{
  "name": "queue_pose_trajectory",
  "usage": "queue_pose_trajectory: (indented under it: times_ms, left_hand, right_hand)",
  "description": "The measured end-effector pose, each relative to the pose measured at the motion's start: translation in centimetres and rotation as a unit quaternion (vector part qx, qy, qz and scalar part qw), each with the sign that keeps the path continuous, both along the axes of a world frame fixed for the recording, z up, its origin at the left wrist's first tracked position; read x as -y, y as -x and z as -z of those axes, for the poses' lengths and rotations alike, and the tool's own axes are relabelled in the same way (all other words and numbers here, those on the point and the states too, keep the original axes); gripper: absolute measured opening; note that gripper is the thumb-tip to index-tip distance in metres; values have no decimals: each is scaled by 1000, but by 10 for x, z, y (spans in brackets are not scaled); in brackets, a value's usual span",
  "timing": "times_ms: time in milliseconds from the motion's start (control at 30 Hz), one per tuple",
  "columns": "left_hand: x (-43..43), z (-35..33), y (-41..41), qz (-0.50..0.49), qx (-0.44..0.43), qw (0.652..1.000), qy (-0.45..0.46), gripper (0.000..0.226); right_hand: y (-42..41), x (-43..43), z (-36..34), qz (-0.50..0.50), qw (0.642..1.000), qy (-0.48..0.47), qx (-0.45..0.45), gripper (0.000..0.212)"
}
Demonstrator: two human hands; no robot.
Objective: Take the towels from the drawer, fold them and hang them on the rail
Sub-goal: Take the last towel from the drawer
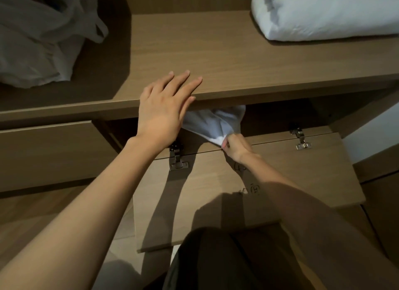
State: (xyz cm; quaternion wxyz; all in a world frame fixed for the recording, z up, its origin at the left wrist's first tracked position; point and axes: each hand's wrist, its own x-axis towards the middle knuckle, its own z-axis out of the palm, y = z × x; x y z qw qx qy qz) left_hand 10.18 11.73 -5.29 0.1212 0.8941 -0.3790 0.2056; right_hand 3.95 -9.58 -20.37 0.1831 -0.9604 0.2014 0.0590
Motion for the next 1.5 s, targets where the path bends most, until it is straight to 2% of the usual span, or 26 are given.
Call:
queue_pose_trajectory:
  times_ms: [33, 133, 267, 367, 467, 533, 567, 600, 667, 700, 800, 867, 1000, 1100, 1233, 1333, 1500]
  left_hand:
    - [-2, 2, 3, 2, 5, 1000, 10, 43]
    - [-9, 11, 20, 0, 6, 999, 45, 54]
    - [-16, 47, 62, 68, -55, 992, 86, 68]
    - [-5, 88, 75, 118, -136, 983, 17, 75]
    - [15, 111, 75, 93, -236, 966, -51, 89]
    - [29, 120, 72, 81, -277, 948, -134, 96]
    - [35, 124, 72, 83, -288, 939, -170, 90]
    - [40, 127, 73, 88, -296, 932, -188, 73]
    - [49, 126, 74, 87, -307, 933, -165, 22]
    - [53, 124, 72, 80, -315, 935, -140, 8]
    - [64, 118, 62, 45, -372, 926, -42, 16]
    - [72, 115, 62, 24, -394, 919, 17, 10]
    - [84, 113, 74, 38, -436, 896, 76, 7]
    - [78, 86, 74, 23, -428, 902, 44, 15]
    - [60, 26, 74, 69, -418, 905, -36, 17]
    - [39, -38, 80, 77, -424, 900, -65, 16]
    - [4, -174, 90, 30, -347, 936, 56, 14]
  right_hand:
    - [11, -3, -6, -9, 1000, -24, 3, 9]
    - [57, -13, -22, -22, 995, -93, -2, 36]
    - [109, -10, -36, 30, 991, -128, 25, 30]
    - [132, 4, -54, 77, 982, -162, 54, 26]
    - [153, 13, -70, 72, 969, -230, 61, 25]
    - [164, 11, -81, 56, 956, -280, 70, 25]
    - [167, 10, -86, 55, 949, -299, 84, 26]
    - [168, 9, -88, 60, 942, -313, 101, 26]
    - [167, 9, -86, 69, 935, -313, 150, 26]
    - [165, 11, -82, 72, 934, -300, 180, 25]
    - [157, 15, -68, 86, 939, -251, 218, 27]
    - [148, 17, -55, 97, 958, -207, 171, 39]
    - [134, 14, -45, 138, 972, -176, 78, 28]
    - [136, 15, -78, 121, 982, -136, 49, 28]
    - [148, 16, -154, 63, 994, -78, 33, 30]
    - [153, 13, -224, 47, 993, -105, 34, 30]
    - [147, 13, -360, -2, 995, -77, 60, 25]
